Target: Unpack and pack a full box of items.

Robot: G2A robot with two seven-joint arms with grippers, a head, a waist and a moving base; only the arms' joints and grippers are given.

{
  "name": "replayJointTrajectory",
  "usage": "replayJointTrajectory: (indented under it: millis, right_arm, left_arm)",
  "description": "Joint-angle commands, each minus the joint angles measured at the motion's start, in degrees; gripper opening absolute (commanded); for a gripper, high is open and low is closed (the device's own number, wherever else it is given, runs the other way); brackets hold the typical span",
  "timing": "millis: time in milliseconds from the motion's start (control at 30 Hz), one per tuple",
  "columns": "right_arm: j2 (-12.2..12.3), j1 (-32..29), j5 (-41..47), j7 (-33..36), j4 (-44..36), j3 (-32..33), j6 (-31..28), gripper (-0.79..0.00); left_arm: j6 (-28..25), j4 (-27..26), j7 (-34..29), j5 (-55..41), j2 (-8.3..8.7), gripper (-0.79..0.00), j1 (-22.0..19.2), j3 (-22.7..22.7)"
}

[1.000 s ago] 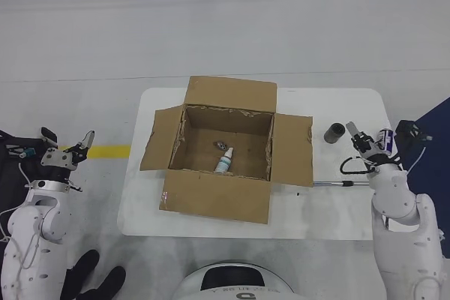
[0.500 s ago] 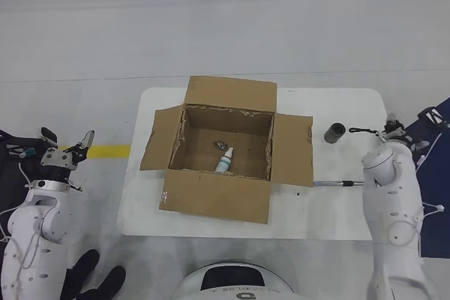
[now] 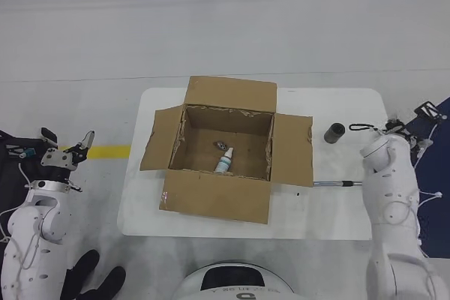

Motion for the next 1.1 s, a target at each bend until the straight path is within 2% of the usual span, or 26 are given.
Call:
replayJointTrajectory:
  millis: [0,67,300,433,667,900,933,967,1000,1067]
  right_arm:
    - [0.8,3.6,-1.0,6.7,4.9,1.0,-5.5,0.0]
    - [2.0,6.3,-2.6,9.8,9.1,2.9,-10.3,0.0]
    - [4.5,14.4,-9.2,14.4,22.5,4.8,-16.9,0.0]
    - [5.2,16.8,-9.8,15.3,26.7,4.6,-22.5,0.0]
    - [5.4,18.7,-10.7,16.7,30.1,2.9,-25.5,0.0]
    - [5.1,18.9,-14.3,18.6,30.9,-0.2,-24.9,0.0]
    - [5.1,18.9,-14.7,18.9,30.8,-0.6,-24.9,-0.095]
    - [5.1,18.8,-15.2,19.2,30.7,-1.1,-24.7,-0.286]
    - [5.0,18.8,-15.6,19.5,30.5,-1.4,-24.5,-0.385]
    - [4.8,18.7,-16.1,20.2,30.3,-2.2,-24.2,-0.462]
  left_arm:
    - [0.0,0.0,0.0,0.0,0.0,0.0,0.0,0.0]
    - [0.0,0.0,0.0,0.0,0.0,0.0,0.0,0.0]
    - [0.0,0.0,0.0,0.0,0.0,0.0,0.0,0.0]
    - [0.0,0.0,0.0,0.0,0.0,0.0,0.0,0.0]
    - [0.0,0.0,0.0,0.0,0.0,0.0,0.0,0.0]
    - [0.0,0.0,0.0,0.0,0.0,0.0,0.0,0.0]
    - [0.0,0.0,0.0,0.0,0.0,0.0,0.0,0.0]
    - [0.0,0.0,0.0,0.0,0.0,0.0,0.0,0.0]
    - [0.0,0.0,0.0,0.0,0.0,0.0,0.0,0.0]
    - [0.0,0.0,0.0,0.0,0.0,0.0,0.0,0.0]
